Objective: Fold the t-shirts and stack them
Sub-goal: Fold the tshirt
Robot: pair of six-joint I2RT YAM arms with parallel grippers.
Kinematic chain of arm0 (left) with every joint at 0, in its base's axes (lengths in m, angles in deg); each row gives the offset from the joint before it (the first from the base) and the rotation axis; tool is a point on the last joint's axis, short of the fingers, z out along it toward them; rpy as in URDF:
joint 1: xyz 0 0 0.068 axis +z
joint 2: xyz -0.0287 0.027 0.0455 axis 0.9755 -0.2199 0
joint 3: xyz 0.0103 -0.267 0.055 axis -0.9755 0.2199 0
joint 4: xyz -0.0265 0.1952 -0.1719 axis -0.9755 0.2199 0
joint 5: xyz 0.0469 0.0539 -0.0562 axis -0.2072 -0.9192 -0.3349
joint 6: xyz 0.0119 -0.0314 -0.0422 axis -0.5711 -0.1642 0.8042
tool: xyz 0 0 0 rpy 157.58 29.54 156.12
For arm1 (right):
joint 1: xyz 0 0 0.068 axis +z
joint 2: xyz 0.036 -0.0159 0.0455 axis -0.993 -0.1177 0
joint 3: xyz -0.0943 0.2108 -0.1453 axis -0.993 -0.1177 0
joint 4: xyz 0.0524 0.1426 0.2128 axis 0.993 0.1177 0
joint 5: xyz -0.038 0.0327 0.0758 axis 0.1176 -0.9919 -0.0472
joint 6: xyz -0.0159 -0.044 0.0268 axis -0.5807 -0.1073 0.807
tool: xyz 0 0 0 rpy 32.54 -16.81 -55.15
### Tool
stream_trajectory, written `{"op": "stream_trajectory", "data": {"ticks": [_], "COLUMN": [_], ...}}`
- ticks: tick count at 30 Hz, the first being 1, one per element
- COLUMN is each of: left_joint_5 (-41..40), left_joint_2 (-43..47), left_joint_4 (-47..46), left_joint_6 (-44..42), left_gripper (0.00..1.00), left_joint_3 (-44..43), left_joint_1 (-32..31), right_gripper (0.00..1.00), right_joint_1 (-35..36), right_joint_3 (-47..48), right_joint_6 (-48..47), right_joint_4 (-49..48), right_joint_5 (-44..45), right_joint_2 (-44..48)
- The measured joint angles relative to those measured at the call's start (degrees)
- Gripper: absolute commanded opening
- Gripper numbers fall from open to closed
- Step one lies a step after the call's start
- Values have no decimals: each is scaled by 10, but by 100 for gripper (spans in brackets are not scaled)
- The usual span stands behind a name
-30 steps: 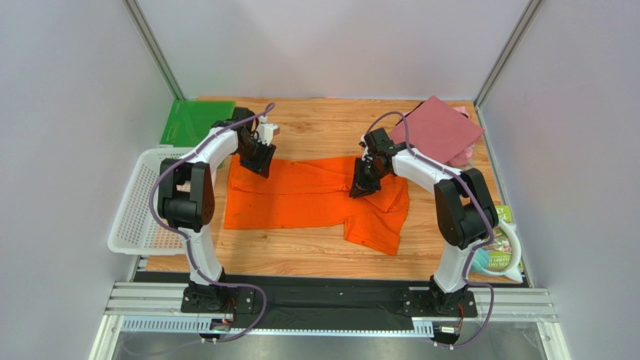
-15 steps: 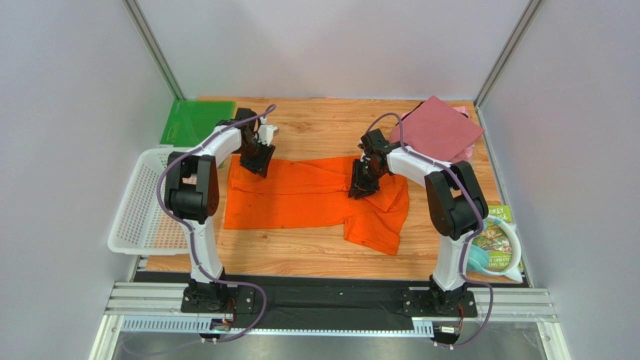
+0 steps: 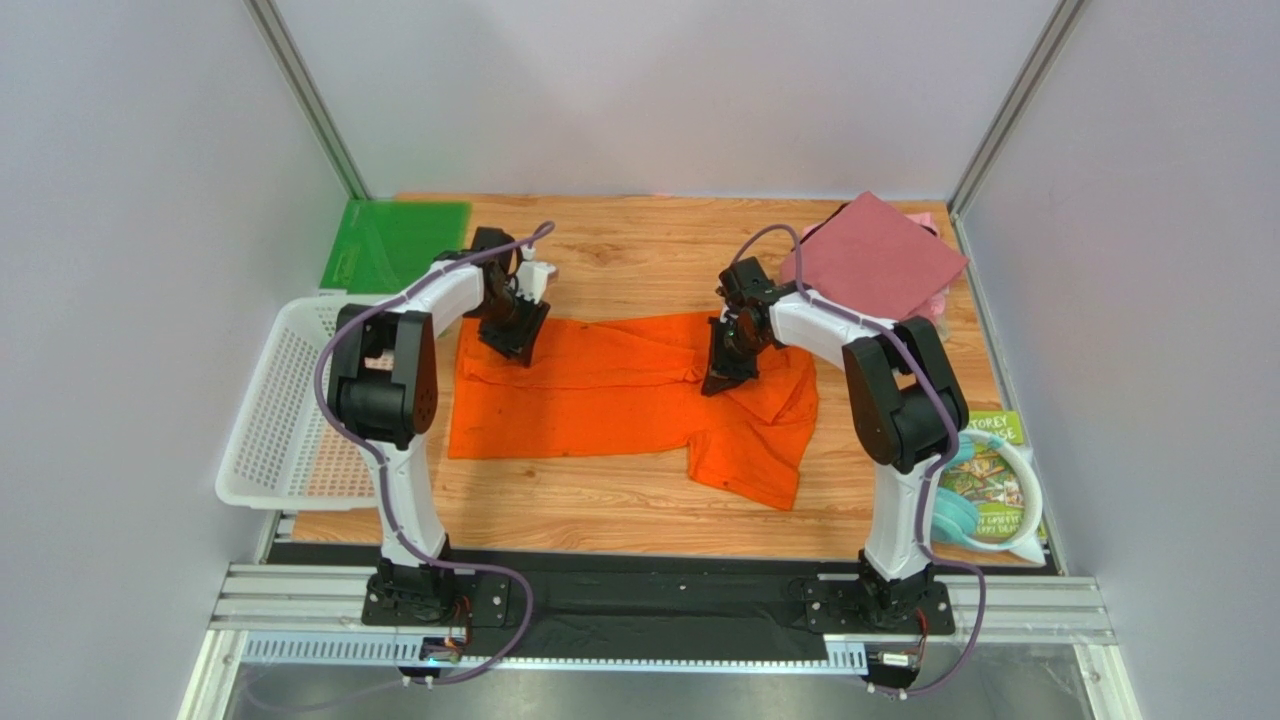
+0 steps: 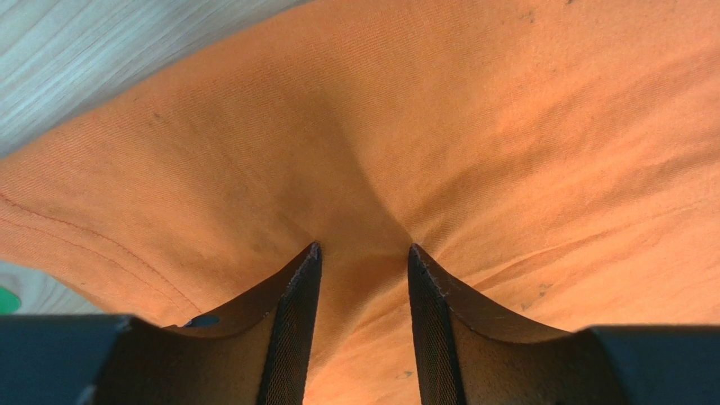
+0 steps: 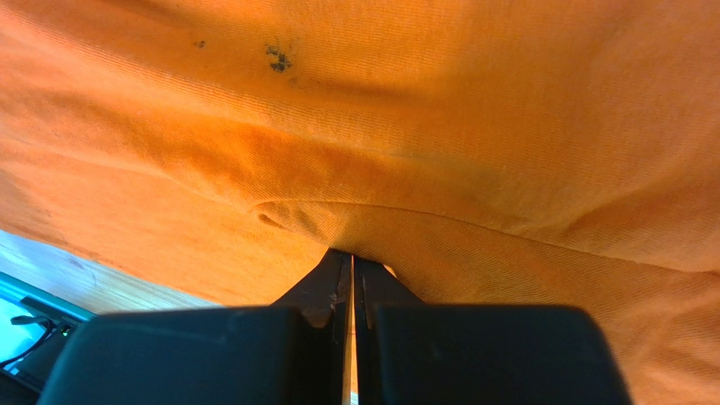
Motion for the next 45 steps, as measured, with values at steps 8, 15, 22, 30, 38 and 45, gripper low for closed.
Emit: {"op": "stream_trajectory", "data": {"ticks": [8, 15, 22, 30, 38, 45], "left_joint_5": [-3, -10, -23, -26, -6, -10], "left_joint_2": [17, 28, 43, 134, 241, 257], "left_joint_4": [-28, -39, -24, 13, 76, 108], "left_joint_6": [-11, -20, -25, -44, -54, -69], "left_gripper": [49, 51, 53, 54, 54, 54], "left_joint_3": [28, 43, 54, 103, 119, 190], "left_joint_1": [-1, -1, 6, 18, 18, 18], "right_gripper": [0, 46, 49, 42, 43, 43], "right_joint_1": [1, 18, 21, 19, 19, 19], "right_joint_3": [-6, -49, -57, -145, -251, -348], "right_joint_6": [1, 5, -1, 13, 60, 106], "right_joint_4": [1, 5, 27, 76, 117, 135], "right_joint_5": [-1, -7, -6, 37, 72, 73], "right_joint_2": [12, 97, 132, 247, 394, 469]}}
